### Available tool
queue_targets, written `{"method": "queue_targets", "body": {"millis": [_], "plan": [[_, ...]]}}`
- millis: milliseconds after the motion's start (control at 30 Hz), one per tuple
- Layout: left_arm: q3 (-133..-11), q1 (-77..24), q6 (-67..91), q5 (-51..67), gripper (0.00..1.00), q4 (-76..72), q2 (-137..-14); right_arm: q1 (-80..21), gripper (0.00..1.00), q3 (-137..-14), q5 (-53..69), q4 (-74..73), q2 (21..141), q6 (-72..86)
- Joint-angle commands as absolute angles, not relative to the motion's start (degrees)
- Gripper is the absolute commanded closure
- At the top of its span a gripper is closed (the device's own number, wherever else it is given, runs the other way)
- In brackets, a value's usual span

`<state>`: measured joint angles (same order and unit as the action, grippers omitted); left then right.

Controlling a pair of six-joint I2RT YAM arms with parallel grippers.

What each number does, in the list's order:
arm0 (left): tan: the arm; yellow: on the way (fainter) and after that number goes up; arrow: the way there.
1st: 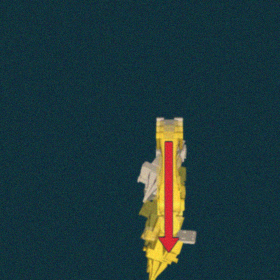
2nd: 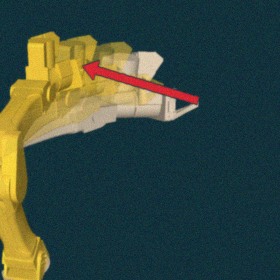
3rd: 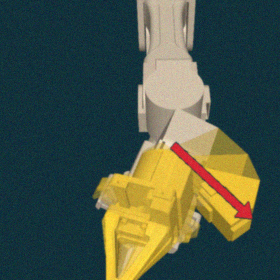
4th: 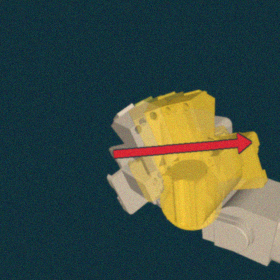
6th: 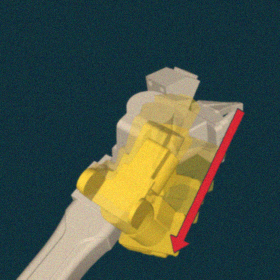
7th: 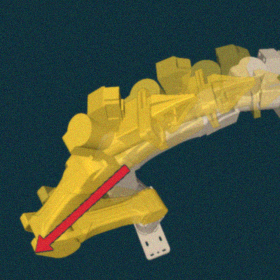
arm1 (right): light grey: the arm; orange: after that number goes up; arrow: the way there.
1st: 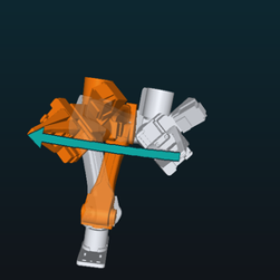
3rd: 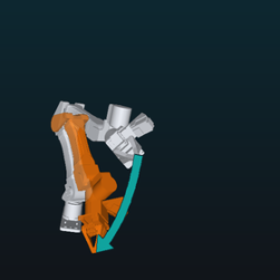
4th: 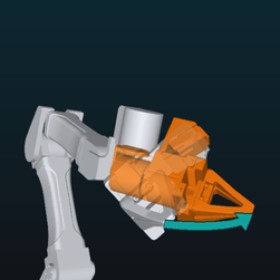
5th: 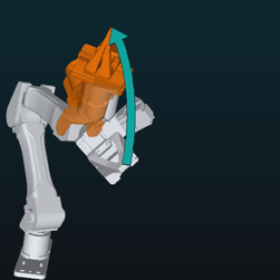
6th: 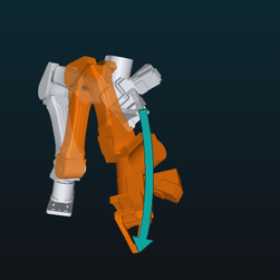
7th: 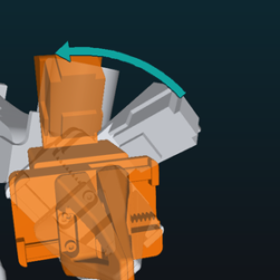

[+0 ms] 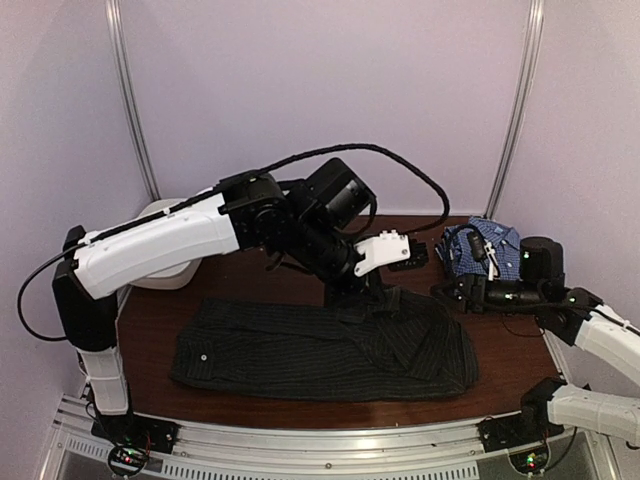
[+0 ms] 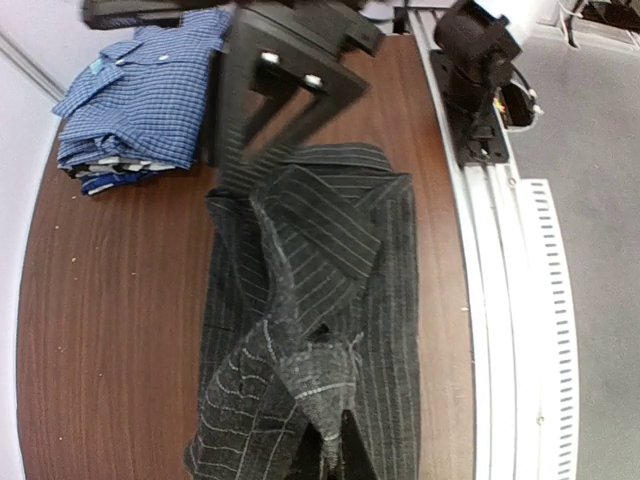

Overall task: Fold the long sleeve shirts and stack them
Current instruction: Pass from the right arm to the left, then fold the sleeve at the center of the board.

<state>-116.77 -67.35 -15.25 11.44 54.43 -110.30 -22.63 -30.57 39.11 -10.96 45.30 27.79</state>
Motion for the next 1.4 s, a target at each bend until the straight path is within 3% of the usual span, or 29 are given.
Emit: {"method": "queue_targets", "body": {"millis": [0,467,1033,1367], "plan": [[-120.7,-70.8,-15.7,8.2,1.0,62.1,-108.7,-22.7,0.28,-36.1,37.3,-18.3,43.0,24.8],[-123.4,-81.0,-15.8,6.7,1.0,65.3,-100.3,-22.5,0.27,-37.6,30.2,-18.5,50.5,24.8],[-123.7,-84.1,-17.8,11.6,0.99,67.7,-107.4,-22.4,0.27,-34.6,29.2,-15.8,53.6,24.8],[-120.6,-69.3,-19.8,22.3,0.99,63.9,-109.7,-22.3,0.27,-34.3,29.6,-14.5,55.0,24.6]]}}
